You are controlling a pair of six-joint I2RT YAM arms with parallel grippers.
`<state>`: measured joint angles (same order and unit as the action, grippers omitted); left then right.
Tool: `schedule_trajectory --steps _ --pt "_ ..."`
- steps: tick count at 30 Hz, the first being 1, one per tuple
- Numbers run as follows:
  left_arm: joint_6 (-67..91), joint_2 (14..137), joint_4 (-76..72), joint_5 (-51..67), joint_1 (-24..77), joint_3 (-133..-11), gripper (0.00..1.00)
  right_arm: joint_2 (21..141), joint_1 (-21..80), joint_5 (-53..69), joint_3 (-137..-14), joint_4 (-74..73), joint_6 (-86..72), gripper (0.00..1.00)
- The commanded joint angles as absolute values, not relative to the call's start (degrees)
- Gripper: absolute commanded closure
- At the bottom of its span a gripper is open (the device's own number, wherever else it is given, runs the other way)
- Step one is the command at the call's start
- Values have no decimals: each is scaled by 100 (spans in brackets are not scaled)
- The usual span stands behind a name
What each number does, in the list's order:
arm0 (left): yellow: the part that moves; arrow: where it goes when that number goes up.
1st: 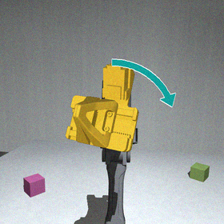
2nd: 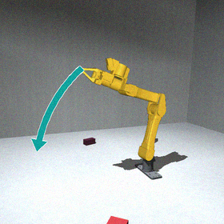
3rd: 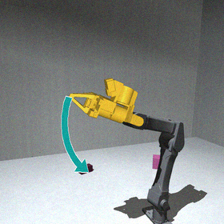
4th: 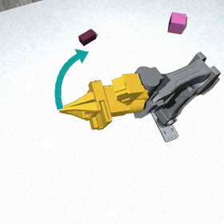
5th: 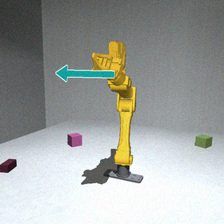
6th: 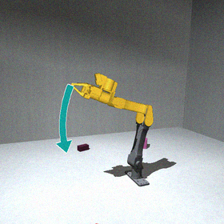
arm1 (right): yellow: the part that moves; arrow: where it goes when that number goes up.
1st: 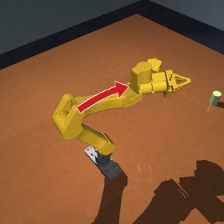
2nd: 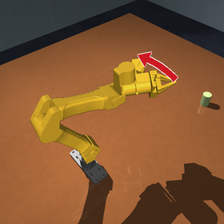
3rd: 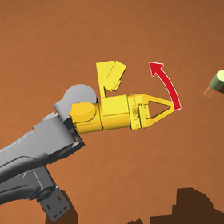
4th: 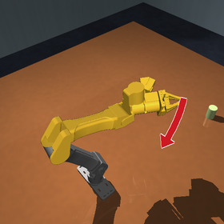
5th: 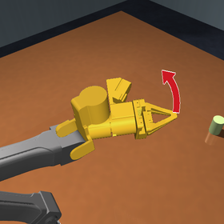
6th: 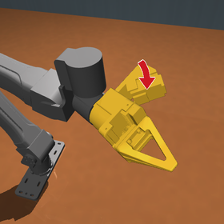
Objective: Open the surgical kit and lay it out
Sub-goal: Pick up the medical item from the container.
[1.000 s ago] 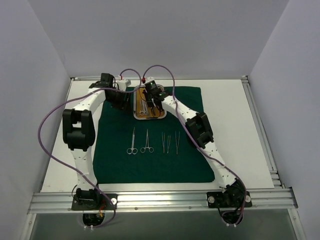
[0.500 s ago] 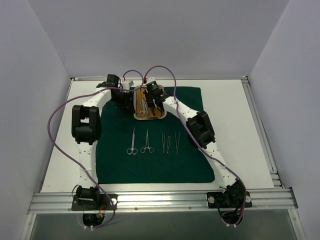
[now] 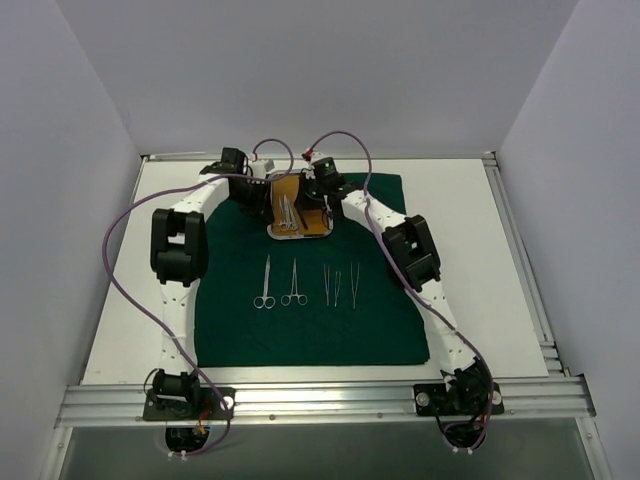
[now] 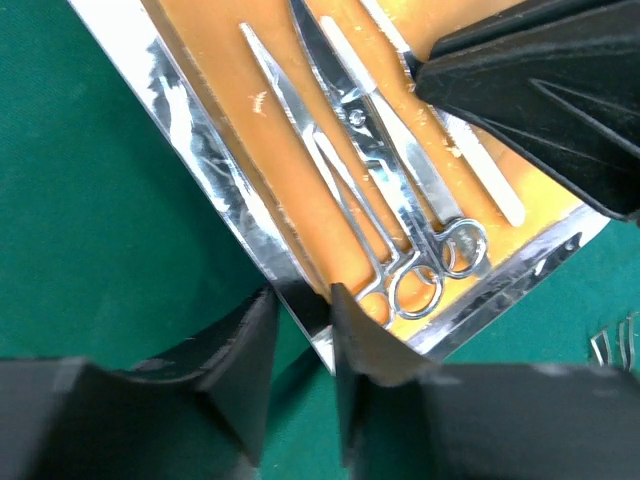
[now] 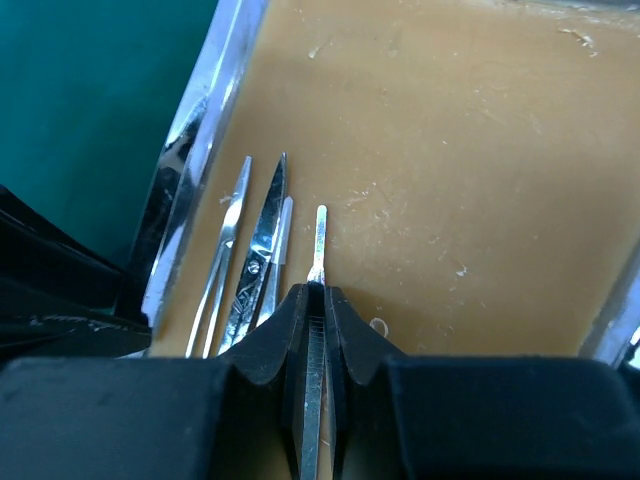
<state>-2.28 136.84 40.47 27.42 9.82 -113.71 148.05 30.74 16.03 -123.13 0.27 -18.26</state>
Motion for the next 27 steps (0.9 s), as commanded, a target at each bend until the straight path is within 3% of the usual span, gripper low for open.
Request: schedule_trajectory --steps 1,9,27 --pt "-290 13878 3955 2646 984 -11558 66 14669 3085 2179 -12059 121 -2144 100" --pt "-272 13878 3929 2663 984 -11549 68 14502 3015 2847 -11628 852 -2601 100" --pt "-272 13887 3929 2654 984 -11531 68 13992 2953 2672 -11048 1310 -2821 100"
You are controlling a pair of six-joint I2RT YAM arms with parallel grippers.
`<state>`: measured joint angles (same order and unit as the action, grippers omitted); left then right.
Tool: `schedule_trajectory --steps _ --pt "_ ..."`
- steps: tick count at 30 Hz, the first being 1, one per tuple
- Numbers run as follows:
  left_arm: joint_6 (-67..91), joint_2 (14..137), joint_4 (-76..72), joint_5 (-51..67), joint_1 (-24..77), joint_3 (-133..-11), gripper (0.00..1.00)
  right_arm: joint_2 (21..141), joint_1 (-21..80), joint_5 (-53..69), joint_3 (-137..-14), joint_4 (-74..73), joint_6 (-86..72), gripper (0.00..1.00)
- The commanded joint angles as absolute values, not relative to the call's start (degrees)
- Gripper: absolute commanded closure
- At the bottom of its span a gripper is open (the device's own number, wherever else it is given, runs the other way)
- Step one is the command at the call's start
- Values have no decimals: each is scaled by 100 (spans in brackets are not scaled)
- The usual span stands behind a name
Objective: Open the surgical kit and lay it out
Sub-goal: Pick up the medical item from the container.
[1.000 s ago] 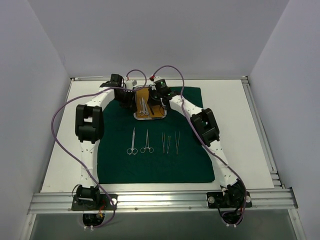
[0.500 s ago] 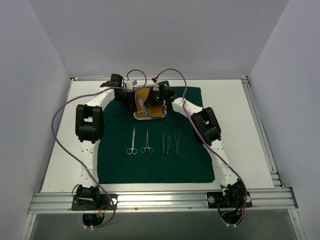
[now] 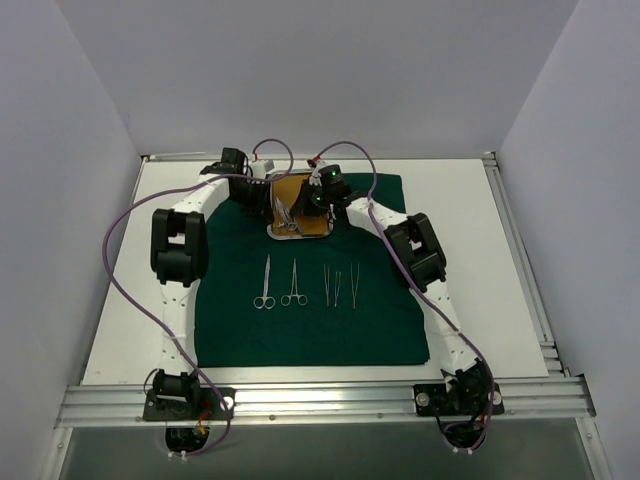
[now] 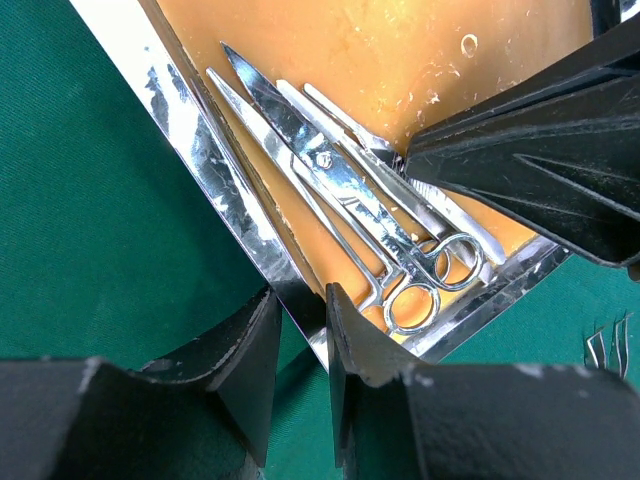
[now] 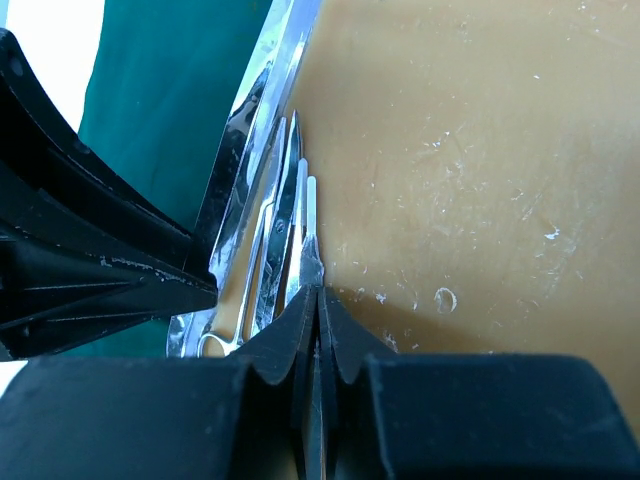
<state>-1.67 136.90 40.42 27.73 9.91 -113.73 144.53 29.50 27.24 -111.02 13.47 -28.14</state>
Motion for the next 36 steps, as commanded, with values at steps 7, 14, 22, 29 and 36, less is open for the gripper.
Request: schedule_trajectory --steps 7,14,22,29,36 --pt "-273 13887 3946 2654 984 -11558 68 14124 3023 2479 -11206 844 -2514 86" --pt "-273 13887 3946 2646 984 -11575 69 14133 3120 2383 -11276 528 -2338 78" --pt "-273 13904 3973 2646 984 -11610 70 14264 3208 1373 -11294 89 -2233 82" --pt "-281 13904 3973 2628 984 -11602 70 14291 3384 1232 -11408 -298 -2171 78" --pt "-281 13887 3981 2593 984 -11584 72 14141 3586 318 -11601 -834 -1715 81"
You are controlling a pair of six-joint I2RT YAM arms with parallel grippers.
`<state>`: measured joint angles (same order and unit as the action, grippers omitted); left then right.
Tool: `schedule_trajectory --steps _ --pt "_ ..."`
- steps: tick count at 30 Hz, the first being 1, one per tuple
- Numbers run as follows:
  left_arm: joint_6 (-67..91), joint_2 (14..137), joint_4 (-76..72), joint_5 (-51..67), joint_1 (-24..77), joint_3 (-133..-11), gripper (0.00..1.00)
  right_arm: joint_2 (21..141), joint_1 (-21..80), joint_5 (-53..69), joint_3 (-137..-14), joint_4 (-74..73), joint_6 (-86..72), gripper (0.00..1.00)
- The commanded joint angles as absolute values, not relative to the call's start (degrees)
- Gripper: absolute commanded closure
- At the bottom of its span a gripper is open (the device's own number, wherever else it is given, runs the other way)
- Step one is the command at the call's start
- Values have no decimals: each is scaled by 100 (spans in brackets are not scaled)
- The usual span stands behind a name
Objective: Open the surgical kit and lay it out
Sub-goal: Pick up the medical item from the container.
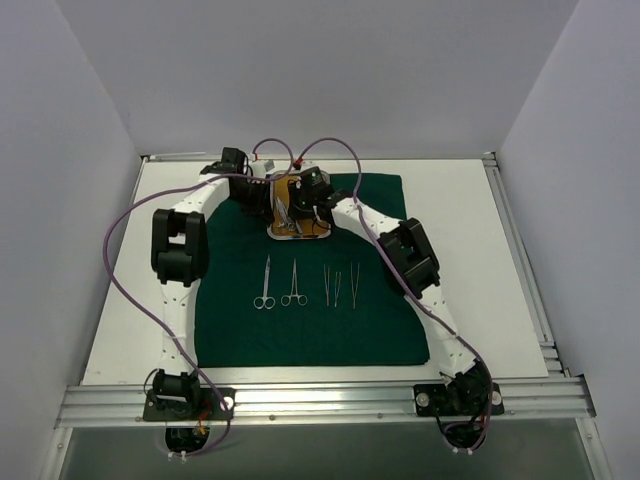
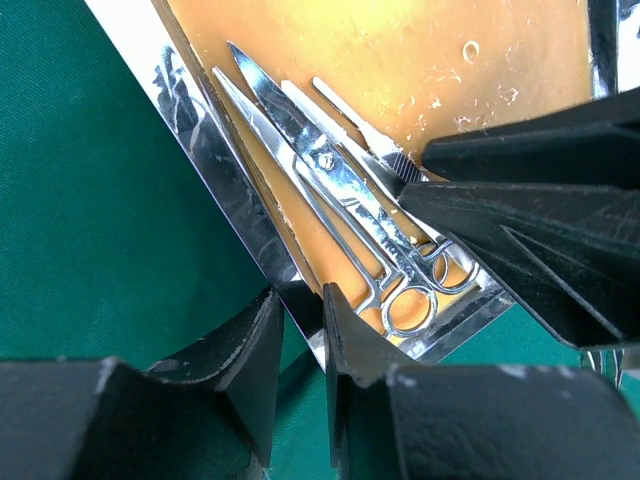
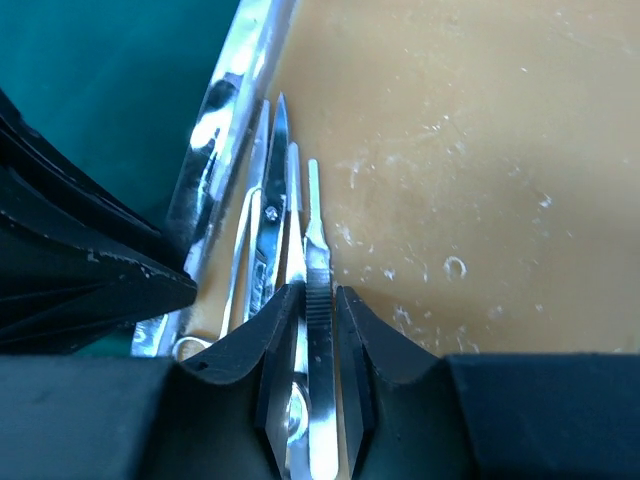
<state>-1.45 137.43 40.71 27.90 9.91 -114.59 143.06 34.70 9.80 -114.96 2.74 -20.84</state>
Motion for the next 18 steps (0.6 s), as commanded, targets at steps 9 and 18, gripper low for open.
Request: schedule_trajectory --steps 9,18 --pt "-211 13808 3929 2610 984 -11531 72 14352 3665 281 -11874 -1231 -1608 81" --pt "-211 13843 3929 2628 1002 -11523 72 14835 3674 607 -12339 -1415 -1661 76"
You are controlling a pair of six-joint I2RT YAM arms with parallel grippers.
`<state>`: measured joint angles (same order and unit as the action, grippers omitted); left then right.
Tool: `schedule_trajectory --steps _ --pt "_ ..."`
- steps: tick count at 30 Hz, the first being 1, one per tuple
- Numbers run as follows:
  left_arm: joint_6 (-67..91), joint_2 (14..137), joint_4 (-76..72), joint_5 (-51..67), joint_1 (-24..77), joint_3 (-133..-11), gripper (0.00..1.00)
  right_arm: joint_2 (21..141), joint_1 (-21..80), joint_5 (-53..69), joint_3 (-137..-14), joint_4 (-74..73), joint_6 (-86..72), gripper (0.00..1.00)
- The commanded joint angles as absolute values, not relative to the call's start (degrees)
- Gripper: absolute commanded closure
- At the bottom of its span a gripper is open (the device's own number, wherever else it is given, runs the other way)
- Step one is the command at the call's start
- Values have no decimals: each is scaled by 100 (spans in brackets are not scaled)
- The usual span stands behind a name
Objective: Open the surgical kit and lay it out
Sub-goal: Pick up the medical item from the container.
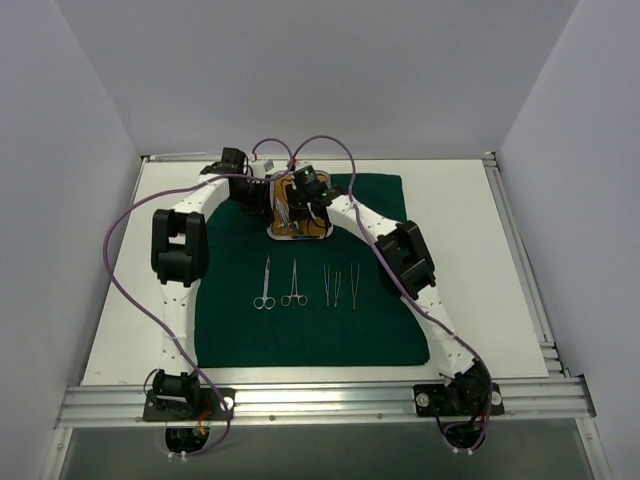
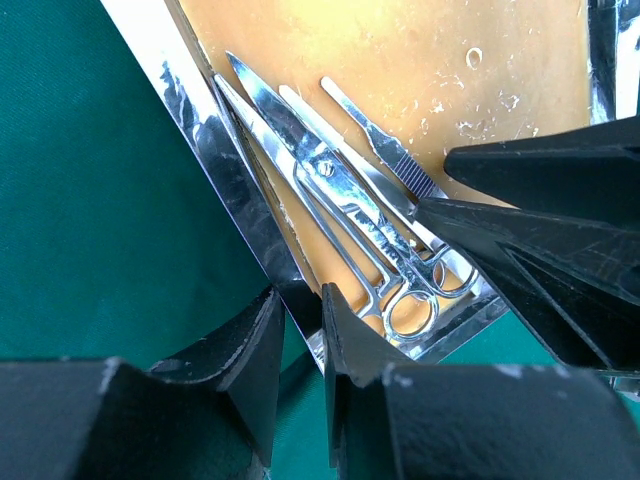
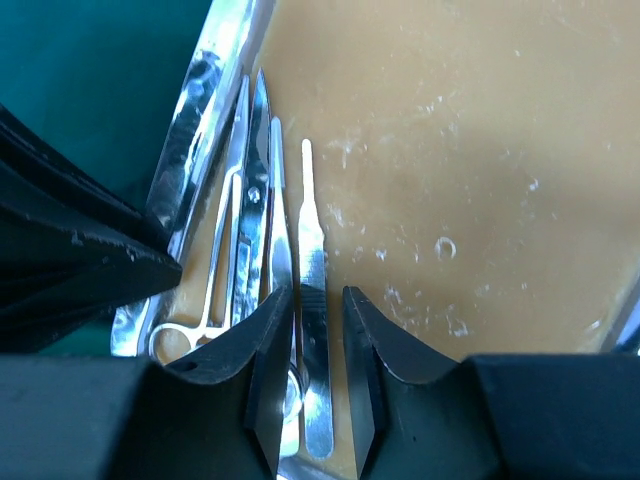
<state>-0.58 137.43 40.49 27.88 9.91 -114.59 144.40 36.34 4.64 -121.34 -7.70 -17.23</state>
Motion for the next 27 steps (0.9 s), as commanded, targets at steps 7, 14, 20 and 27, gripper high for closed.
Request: schedule_trajectory --steps 7,14,20,27 --pt "-211 13852 3920 2619 1011 -11558 72 15100 3691 176 -12445 -1731 -1679 87" --pt "-158 13860 3876 2681 1028 -11522 74 14977 3691 -106 -12313 -1661 -1652 100" --pt "-211 13887 3928 2681 1063 -11593 74 14616 3428 1035 -12006 -853 -1916 100" --pt "-246 13931 3982 2672 1063 -11637 75 14932 3375 1458 -12357 -694 -2056 92"
